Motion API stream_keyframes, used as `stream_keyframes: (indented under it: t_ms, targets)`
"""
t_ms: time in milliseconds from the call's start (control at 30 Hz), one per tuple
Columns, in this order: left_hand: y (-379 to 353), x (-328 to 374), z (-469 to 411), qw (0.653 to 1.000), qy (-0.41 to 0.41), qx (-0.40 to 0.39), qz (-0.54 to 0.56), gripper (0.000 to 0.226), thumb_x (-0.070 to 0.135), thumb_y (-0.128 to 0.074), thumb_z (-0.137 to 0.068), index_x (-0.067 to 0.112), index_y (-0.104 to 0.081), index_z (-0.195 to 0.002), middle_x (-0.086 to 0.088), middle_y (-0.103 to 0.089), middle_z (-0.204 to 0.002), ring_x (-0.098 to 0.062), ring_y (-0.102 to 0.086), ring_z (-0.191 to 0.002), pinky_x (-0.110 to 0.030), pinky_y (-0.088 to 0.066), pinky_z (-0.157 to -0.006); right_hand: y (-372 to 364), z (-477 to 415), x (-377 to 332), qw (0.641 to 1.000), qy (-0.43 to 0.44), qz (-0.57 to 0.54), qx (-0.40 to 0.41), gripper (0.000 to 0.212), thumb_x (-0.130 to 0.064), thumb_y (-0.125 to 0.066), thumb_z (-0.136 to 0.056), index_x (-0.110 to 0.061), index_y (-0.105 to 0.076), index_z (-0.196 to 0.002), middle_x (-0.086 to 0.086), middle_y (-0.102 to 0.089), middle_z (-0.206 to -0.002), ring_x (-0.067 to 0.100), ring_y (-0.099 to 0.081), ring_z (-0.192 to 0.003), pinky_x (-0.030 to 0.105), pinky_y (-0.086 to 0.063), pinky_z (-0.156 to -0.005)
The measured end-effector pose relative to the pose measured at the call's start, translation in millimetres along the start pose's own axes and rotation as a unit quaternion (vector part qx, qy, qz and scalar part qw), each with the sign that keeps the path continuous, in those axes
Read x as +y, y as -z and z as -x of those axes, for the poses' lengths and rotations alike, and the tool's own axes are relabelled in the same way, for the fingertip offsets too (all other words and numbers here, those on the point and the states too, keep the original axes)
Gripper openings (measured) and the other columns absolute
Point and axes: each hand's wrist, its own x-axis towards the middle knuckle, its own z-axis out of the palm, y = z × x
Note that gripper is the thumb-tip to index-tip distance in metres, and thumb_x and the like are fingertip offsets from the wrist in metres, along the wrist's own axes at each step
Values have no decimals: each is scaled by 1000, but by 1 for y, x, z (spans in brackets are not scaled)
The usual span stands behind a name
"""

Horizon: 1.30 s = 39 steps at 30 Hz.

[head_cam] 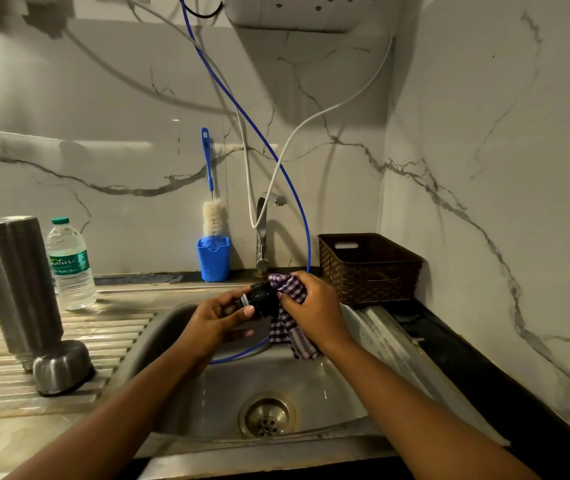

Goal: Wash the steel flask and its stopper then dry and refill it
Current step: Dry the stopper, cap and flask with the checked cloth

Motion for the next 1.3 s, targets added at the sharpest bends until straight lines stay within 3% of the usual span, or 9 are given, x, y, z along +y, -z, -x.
stream_keyframes:
  t_ms: [267,400,567,833,900,1033,1100,1233,1300]
  targets:
    - [4,2,-1,998,1,68,2,36,26,-71,-65,15,-68,-99,-1,-75,-91,-11,-70,-87,-26,-53,-73,4,-3,0,994,-55,-94,-28,30,-21,-69,-84,-12,-64,-112,-3,-66,-99,4,-59,-88,7,-46,-73]
    - [6,0,-4,995,22,86,33,28,22,-70,-73,13,-68,-100,-4,-75,-92,-12,-71,-86,-25,-52,-71,12,-8,2,972,-135,-189,-40,33,-22,-68,-84,-13,-61,-115,0,-66,-104,12,-63,-93,20,-52,-78]
    - [12,3,-6,987,54,109,103,12,15,-62,-86,11,-65,-97,-5,-73,-87,-8,-71,-73,-17,-54,-56,23,-19,8,864,-284,-415,32,12,-12,-60,-88,-15,-63,-99,6,-67,-97,22,-63,-92,30,-52,-76]
    - [2,4,-2,993,30,57,100,32,18,-68,-73,11,-65,-103,-5,-74,-92,-18,-71,-84,-26,-57,-66,-4,2,-6,750,-287,-584,-119,28,-26,-44,-94,-10,-59,-111,8,-69,-97,22,-61,-94,37,-49,-83]
    - [3,4,-2,996,19,54,66,36,17,-70,-72,9,-64,-107,-8,-73,-96,-22,-70,-90,-31,-56,-71,-6,3,-6,788,-246,-550,-126,35,-33,-45,-91,-16,-55,-119,5,-64,-108,19,-59,-102,36,-48,-90]
    - [2,6,0,999,-12,33,11,29,8,-69,-78,11,-65,-107,-5,-74,-95,-19,-70,-91,-25,-56,-70,-5,4,-5,942,-79,-277,-171,38,-39,-52,-89,-36,-46,-126,-14,-57,-112,7,-57,-106,28,-50,-89]
    - [3,8,2,998,-60,8,-34,31,5,-69,-79,13,-65,-109,-3,-73,-100,-16,-69,-96,-25,-56,-75,-5,5,-6,940,-91,-289,-158,34,-40,-56,-86,-31,-52,-119,-7,-62,-109,12,-62,-101,29,-53,-83]
    - [6,7,4,959,-153,-3,-238,36,16,-75,-76,24,-64,-109,9,-69,-106,-5,-63,-104,-25,-52,-85,-7,3,-13,819,-303,-461,-158,25,-36,-57,-90,-16,-63,-103,8,-70,-96,23,-66,-91,34,-52,-80]
    - [6,5,4,964,-145,10,-222,38,12,-75,-75,23,-64,-109,7,-69,-106,-6,-64,-104,-26,-53,-86,-8,3,-12,880,-250,-379,-138,18,-34,-60,-88,-23,-60,-103,3,-67,-100,23,-65,-96,34,-54,-82]
